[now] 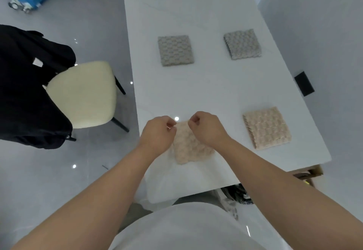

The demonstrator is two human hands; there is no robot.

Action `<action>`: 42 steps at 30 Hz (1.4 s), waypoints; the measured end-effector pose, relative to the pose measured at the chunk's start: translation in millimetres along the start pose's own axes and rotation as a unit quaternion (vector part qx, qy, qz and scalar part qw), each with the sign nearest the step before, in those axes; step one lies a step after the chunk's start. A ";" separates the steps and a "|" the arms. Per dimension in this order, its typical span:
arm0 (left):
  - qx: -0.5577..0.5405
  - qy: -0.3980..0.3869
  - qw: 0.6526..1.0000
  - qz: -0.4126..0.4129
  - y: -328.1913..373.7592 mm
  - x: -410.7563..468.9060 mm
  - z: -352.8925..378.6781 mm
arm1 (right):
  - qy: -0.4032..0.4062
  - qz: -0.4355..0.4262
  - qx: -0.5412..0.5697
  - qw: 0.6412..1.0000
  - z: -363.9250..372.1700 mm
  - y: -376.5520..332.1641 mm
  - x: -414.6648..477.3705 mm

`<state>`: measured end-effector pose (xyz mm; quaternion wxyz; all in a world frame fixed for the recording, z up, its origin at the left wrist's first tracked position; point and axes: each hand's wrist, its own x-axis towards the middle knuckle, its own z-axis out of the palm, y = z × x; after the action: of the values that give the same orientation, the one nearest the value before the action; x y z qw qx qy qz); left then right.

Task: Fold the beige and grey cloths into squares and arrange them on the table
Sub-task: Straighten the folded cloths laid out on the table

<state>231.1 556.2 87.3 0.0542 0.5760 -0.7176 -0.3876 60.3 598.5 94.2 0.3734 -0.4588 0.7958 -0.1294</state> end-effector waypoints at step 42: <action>0.126 -0.254 0.916 0.284 129.9 411.5 -167.0 | 0.302 0.303 0.266 0.864 -76.9 -160.4 236.5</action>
<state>80.7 120.9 131.8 -0.0948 0.2325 -0.8834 -0.3957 36.1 304.9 122.5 0.2440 -0.0168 0.9047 -0.3489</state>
